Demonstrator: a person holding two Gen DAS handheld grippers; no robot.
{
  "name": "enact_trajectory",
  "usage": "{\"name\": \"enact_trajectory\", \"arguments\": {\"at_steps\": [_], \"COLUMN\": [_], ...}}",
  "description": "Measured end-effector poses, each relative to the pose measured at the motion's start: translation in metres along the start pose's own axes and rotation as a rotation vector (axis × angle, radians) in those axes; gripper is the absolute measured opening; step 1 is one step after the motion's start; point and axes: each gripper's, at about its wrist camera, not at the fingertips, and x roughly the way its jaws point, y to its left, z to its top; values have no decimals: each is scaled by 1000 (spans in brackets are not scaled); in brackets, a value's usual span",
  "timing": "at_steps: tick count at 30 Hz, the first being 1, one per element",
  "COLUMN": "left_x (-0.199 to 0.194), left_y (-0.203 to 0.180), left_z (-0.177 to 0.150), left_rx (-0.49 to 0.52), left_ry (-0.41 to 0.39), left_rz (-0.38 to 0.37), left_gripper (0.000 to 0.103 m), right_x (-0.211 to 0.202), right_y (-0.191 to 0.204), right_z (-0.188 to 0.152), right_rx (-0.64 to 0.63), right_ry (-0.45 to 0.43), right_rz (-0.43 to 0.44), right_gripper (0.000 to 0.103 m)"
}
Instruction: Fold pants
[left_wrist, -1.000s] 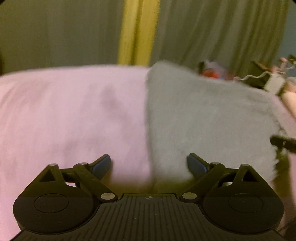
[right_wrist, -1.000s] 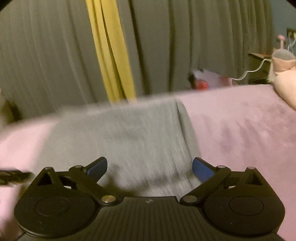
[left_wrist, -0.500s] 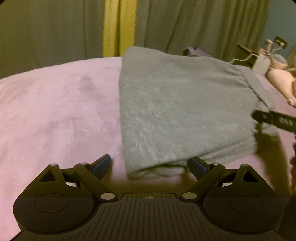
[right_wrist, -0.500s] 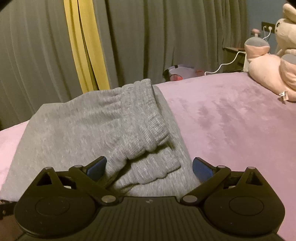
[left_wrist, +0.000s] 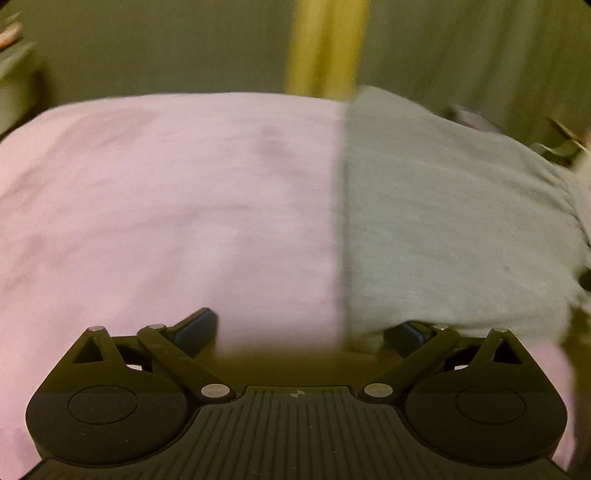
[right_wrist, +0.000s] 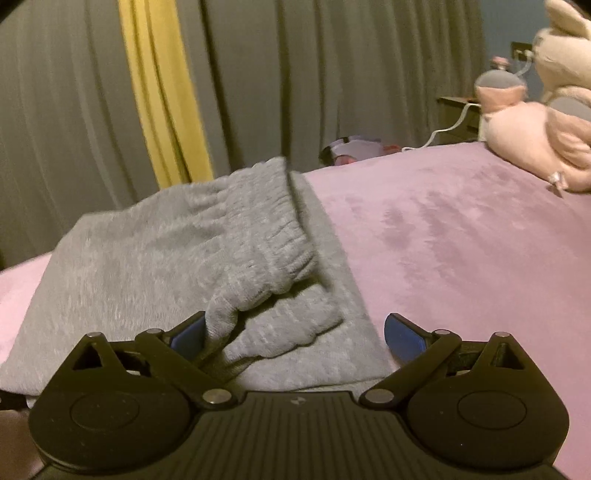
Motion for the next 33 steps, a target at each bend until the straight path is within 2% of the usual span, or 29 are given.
{"name": "enact_trajectory", "arguments": {"at_steps": [2,4,7,9,10,11,13,14,16,19,21,22,27,33], "left_x": [-6,-13,-32,-46,-52,-56,-58,-59,-59,-56,-53,-53,-65,-67], "left_y": [15,16,3,0,2,4,10,11,11,6,0,-3,-22,-42], "left_z": [2,3,2,0,0,0,-1,-2,-4,-10,-13,-14,-19,-23], "left_rx": [-93,-97,-7,12,1,-17,-54,-71,-93,-113,-120,-112,2,121], "left_ry": [15,8,-70,-130,-152,-159,-145,-132,-95,-3,62,68,8,-32], "left_rz": [-61,-51,9,66,84,89,77,69,37,-76,-109,-104,-74,-48], "left_gripper": [101,101,101,101,101,101,101,101,101,102,102,102,102,102], "right_x": [-4,-9,-19,-23,-24,-27,-34,-38,-43,-50,-55,-59,-82,-83], "right_y": [-6,-9,-6,-4,-7,-11,-15,-12,5,34,51,58,77,70], "right_z": [0,0,-1,-4,-3,-2,-3,-5,-11,-26,-35,-39,-41,-35], "right_rx": [32,35,2,-41,-18,17,71,62,-19,-142,-235,-271,-345,-277], "right_ry": [-3,-16,-33,-21,-7,9,28,37,77,180,258,272,142,104], "right_rz": [7,3,-58,-198,-213,-173,-63,-54,-80,-97,-45,-11,-26,-46], "right_gripper": [99,99,99,99,99,99,99,99,99,99,99,99,99,99]}}
